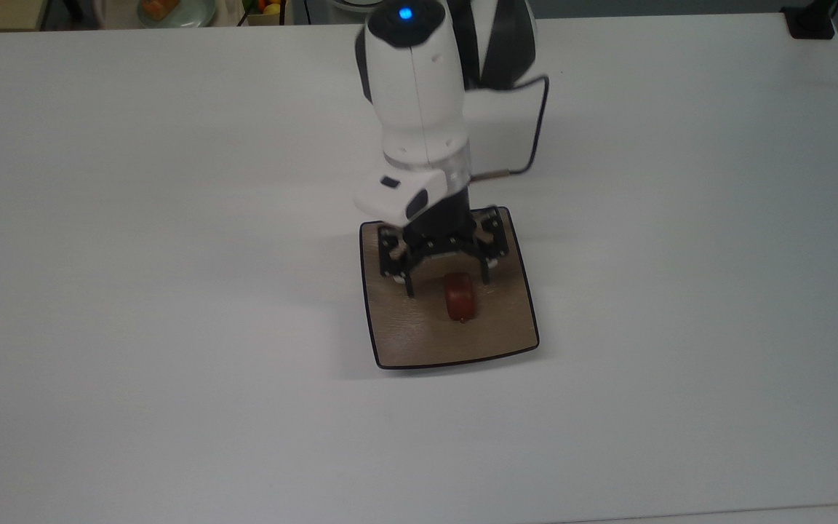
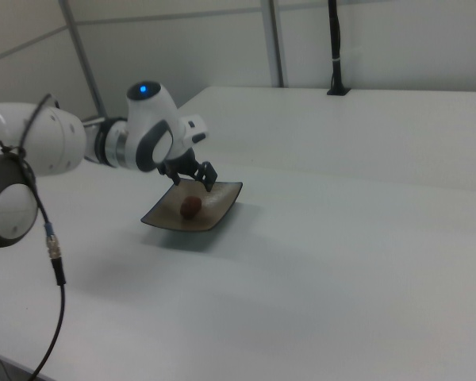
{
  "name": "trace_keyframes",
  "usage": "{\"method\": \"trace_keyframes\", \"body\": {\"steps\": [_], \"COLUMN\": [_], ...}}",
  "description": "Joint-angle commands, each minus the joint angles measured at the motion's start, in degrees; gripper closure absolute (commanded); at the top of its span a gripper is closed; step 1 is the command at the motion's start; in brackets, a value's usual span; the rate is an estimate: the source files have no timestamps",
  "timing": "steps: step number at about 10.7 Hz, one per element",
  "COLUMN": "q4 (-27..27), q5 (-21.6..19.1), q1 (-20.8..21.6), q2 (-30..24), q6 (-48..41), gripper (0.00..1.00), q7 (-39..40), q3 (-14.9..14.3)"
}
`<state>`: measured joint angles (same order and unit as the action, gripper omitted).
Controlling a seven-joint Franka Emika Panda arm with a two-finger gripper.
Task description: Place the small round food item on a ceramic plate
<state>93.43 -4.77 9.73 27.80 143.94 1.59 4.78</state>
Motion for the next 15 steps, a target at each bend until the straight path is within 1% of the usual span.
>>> {"method": "trace_keyframes", "body": {"steps": [1,3,5,7,8,10,11,12,13,15], "q4": [-0.2,-0.2,-0.2,-0.1,0.5,1.8,2.6,3.2,3.1,3.1], "q5": [0.1,0.1,0.1,0.1,0.6,1.1,1.5,2.9,3.1,3.0], "q1": [-0.8,-1.6,-2.4,-2.9,-3.0,-2.9,-3.0,-3.0,-3.4,-3.8], "q2": [-10.6,-16.1,-21.8,-26.7,-28.6,-30.8,-31.7,-31.9,-31.8,-31.8], "q6": [-20.4,-32.3,-40.3,-49.9,-51.6,-51.8,-51.8,-51.6,-50.9,-48.1], "gripper": [0.00,0.00,0.00,0.00,0.00,0.00,0.00,0.00,0.00,0.00], "q7": [0.7,-0.2,-1.3,-0.9,0.0,0.4,2.7,7.1,11.2,11.8], "q3": [-2.5,-3.4,-5.6,-7.0,-7.3,-7.3,-7.3,-7.3,-7.3,-7.3]}}
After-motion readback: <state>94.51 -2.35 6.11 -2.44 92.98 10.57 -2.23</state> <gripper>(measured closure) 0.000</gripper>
